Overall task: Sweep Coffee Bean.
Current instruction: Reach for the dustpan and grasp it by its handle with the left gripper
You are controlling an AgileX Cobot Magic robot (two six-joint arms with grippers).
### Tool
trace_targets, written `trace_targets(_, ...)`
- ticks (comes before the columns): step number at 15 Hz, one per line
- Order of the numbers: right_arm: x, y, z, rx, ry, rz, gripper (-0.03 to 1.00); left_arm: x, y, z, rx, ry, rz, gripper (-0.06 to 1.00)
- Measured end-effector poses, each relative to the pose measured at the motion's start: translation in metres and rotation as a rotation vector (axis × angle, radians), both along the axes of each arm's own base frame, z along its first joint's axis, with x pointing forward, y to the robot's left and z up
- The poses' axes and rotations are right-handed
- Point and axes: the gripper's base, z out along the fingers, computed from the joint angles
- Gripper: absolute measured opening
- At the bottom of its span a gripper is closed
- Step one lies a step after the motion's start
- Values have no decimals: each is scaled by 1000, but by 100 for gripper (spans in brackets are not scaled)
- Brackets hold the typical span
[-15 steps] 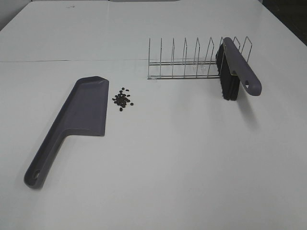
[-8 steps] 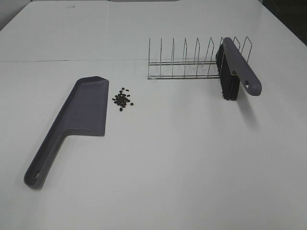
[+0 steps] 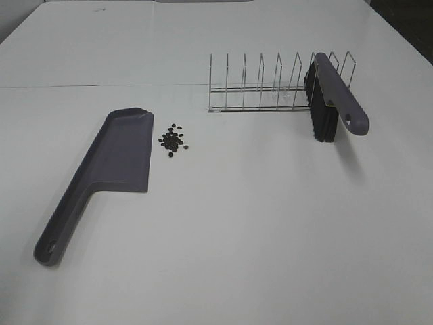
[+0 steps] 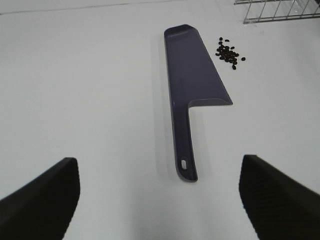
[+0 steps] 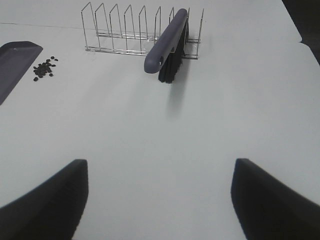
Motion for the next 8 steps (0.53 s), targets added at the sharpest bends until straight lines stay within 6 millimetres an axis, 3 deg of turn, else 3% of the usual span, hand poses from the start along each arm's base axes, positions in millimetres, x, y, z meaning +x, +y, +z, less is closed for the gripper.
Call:
trace_targets(2, 0, 0, 0, 0, 0, 0, 67, 34, -3, 4, -12, 100, 1, 80)
trace_targets(3, 0, 0, 0, 0, 0, 0, 67, 71, -6, 4, -23, 205, 1, 80)
trace_targets(4, 0, 0, 0, 0, 0, 0, 67, 88, -8, 2, -29, 255, 1, 80)
trace_targets(8, 0, 0, 0, 0, 0, 0, 67, 151, -13, -26, -28, 457, 5, 80)
